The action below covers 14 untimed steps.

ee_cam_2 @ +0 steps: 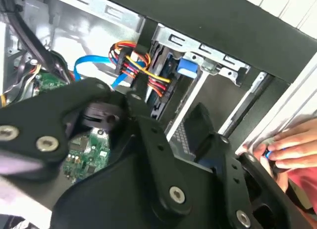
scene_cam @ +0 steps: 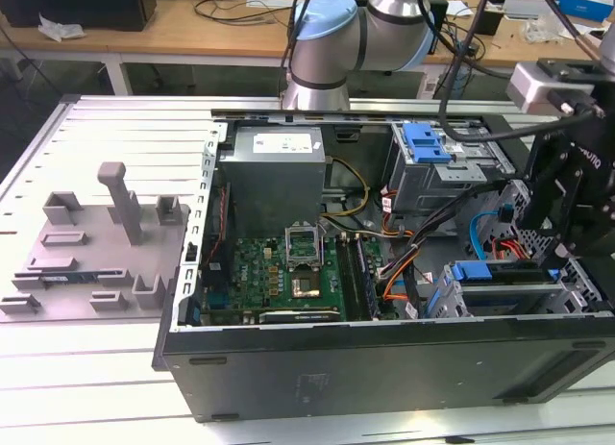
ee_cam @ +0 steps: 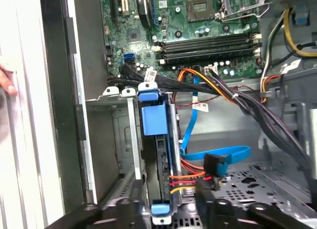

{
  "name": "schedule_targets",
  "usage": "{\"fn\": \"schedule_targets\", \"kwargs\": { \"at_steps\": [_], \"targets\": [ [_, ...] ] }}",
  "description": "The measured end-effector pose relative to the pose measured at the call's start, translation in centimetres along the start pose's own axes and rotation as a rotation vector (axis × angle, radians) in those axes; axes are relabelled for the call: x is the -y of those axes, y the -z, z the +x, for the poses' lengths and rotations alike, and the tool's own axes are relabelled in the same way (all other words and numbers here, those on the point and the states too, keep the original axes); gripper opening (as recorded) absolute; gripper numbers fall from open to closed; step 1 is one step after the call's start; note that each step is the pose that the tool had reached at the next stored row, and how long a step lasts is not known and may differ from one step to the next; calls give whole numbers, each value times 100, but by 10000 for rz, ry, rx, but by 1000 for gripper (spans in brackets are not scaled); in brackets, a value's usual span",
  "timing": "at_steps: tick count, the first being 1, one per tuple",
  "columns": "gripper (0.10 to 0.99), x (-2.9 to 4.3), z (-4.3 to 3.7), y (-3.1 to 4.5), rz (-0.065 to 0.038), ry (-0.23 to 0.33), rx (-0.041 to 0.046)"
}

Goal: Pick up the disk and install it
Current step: 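Insert the first disk wire, then insert the second disk wire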

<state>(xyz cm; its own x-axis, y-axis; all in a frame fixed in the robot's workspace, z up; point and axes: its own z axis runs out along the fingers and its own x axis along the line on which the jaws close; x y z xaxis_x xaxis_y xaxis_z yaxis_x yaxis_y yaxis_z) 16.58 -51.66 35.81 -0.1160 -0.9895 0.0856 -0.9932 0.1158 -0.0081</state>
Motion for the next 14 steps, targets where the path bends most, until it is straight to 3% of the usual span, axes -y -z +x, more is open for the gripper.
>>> {"fn": "schedule_targets", "kwargs": {
  "at_steps": [1,2,14],
  "targets": [
    [541,0,-4,1,0,1,-2],
    [604,0,-4,1,1,1,-2],
    [604,0,-4,2,1,1,-9]
  ]
}}
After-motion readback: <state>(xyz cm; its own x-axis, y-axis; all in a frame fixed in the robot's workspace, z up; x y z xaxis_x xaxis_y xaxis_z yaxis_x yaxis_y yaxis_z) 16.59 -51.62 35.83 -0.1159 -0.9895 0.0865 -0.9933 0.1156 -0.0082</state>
